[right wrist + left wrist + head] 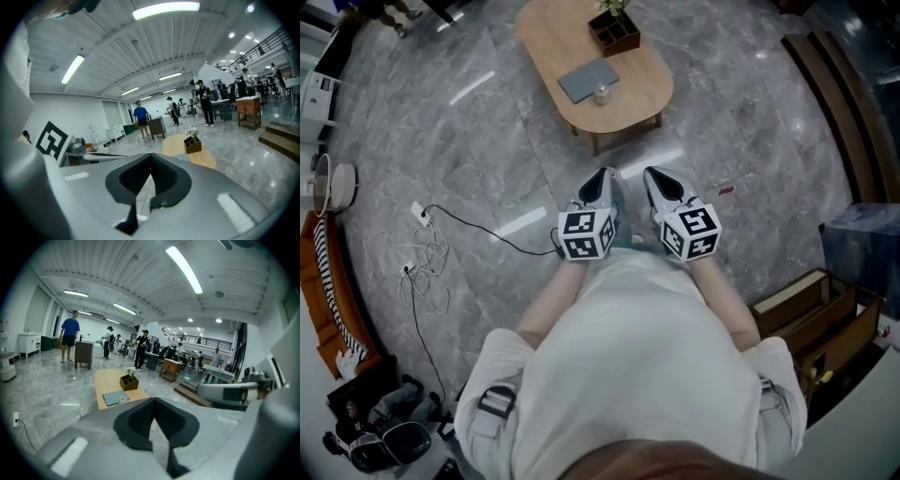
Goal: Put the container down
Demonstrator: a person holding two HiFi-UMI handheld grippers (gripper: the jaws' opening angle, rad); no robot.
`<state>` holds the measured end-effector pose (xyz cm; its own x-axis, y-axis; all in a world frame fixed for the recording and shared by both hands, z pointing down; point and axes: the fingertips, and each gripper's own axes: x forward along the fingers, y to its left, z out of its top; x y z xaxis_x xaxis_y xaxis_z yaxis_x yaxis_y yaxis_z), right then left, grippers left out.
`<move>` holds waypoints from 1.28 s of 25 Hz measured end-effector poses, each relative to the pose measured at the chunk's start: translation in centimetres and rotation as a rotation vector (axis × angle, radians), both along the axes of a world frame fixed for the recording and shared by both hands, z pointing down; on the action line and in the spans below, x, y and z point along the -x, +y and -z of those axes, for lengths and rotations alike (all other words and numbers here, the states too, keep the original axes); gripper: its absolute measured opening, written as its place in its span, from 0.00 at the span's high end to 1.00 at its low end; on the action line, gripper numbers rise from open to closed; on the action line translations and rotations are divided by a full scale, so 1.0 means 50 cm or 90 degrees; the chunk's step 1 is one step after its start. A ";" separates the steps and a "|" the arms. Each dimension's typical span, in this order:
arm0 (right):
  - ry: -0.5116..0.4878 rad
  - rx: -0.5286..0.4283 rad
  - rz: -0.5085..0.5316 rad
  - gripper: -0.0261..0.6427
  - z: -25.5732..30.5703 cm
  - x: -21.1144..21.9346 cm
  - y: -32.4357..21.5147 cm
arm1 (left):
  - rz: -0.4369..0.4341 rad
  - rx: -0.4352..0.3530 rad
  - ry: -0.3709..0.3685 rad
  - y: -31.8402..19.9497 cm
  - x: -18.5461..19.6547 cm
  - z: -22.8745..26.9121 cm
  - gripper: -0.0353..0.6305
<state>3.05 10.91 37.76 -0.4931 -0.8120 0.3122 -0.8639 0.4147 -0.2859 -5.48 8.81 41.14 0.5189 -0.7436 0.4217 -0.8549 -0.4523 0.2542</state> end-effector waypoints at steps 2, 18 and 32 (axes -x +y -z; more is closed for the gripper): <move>-0.002 -0.006 0.001 0.96 0.014 0.002 0.012 | -0.009 -0.003 0.004 0.020 0.003 0.015 0.94; 0.016 -0.030 0.013 0.97 0.043 0.029 0.070 | -0.013 -0.023 0.029 0.085 0.042 0.045 0.94; 0.016 -0.038 0.023 0.97 0.051 0.036 0.066 | -0.024 -0.026 0.025 0.079 0.034 0.051 0.94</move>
<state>1.27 14.18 35.21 -0.5149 -0.8115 0.2762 -0.8547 0.4610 -0.2388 -7.16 12.75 38.61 0.5629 -0.7392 0.3696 -0.8264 -0.4952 0.2682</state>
